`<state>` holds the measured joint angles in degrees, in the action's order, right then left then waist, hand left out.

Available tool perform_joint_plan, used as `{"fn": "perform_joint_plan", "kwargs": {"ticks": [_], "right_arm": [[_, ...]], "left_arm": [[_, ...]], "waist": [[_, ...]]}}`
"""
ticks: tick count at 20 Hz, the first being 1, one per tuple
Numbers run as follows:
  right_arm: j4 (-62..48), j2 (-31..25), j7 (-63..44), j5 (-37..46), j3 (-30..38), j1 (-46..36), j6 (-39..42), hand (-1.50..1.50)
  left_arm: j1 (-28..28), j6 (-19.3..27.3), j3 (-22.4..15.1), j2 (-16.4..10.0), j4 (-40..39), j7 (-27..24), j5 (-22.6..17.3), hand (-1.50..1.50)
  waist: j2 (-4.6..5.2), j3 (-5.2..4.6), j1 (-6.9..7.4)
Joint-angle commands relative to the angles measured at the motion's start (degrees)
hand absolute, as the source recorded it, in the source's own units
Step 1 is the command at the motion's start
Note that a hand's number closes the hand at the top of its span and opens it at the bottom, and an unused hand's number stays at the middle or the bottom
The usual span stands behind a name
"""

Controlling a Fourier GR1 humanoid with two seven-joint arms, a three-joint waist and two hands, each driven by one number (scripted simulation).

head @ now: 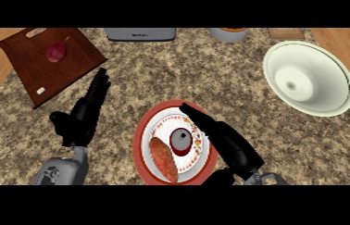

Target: Pick the can from the plate and place it in the bowl

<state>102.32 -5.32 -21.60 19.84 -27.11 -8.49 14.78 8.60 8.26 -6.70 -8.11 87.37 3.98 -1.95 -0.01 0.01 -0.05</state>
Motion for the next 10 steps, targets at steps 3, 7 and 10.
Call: {"fn": "perform_joint_plan", "kwargs": {"ticks": [3, 7, 10], "right_arm": [[3.54, 0.94, 0.94, -2.76, 1.97, 3.34, 2.7, -1.5], [-1.71, 3.24, 3.65, -2.67, 3.6, 2.36, 2.72, -1.5], [-4.33, 4.59, 1.97, -2.82, 4.1, 1.11, 3.46, -1.5]], "left_arm": [[2.06, 1.2, -0.18, 2.58, 1.53, 3.53, 2.04, 0.0], [-1.5, 0.16, -1.17, 2.98, 6.44, 4.57, 3.21, 0.0], [0.48, 0.19, 0.5, 3.64, 1.27, 1.68, 4.16, 0.0]], "waist": [[-0.04, 0.0, -0.05], [-0.04, 0.0, 0.12], [0.0, 0.0, 0.05]]}}
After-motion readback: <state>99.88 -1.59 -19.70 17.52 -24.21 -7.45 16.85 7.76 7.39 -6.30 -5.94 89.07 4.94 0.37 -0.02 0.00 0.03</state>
